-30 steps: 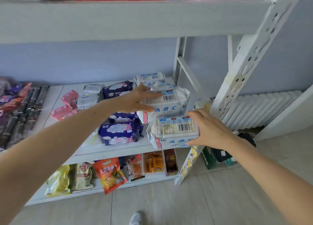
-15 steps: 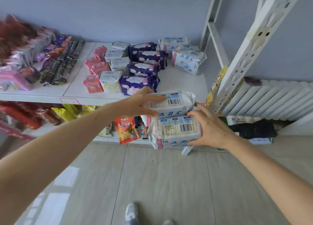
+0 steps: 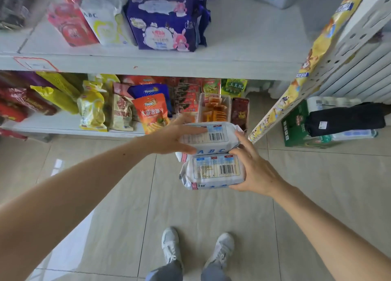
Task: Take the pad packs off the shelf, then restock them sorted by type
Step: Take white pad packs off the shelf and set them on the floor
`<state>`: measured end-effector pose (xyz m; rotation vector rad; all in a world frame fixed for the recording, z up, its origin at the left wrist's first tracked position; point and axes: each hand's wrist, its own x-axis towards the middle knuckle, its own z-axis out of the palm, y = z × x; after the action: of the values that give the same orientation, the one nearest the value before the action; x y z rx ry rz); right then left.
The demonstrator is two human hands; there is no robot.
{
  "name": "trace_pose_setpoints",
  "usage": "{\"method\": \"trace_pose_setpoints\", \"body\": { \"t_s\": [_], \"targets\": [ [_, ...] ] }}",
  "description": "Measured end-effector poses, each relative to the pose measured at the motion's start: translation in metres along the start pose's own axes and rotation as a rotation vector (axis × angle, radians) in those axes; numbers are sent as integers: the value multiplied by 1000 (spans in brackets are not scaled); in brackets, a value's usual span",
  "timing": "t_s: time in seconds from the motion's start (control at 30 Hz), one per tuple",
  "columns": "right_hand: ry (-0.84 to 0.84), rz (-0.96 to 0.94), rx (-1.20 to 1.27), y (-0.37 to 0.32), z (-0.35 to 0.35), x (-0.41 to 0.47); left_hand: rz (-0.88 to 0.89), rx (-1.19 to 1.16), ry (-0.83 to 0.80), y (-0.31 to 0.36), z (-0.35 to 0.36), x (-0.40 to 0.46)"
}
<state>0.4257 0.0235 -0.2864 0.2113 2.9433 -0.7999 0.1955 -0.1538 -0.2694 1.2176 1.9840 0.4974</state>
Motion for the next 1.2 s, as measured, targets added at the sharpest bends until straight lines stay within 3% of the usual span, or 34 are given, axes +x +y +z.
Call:
{"method": "trace_pose_setpoints", "body": {
  "t_s": [0.43,0.67,0.9,1.2],
  "targets": [
    [-66,32,-29,221,309,50,-61,-38,-19,-234,255,181],
    [-13,62,-2,317,435,89,-59,10,30,-340,345,277],
    [34,82,-15,374,487,127,-22,0,77,-389,373,346],
    [43,148,-116,387,493,135,-1,-137,121,-390,387,358]
  ]
}}
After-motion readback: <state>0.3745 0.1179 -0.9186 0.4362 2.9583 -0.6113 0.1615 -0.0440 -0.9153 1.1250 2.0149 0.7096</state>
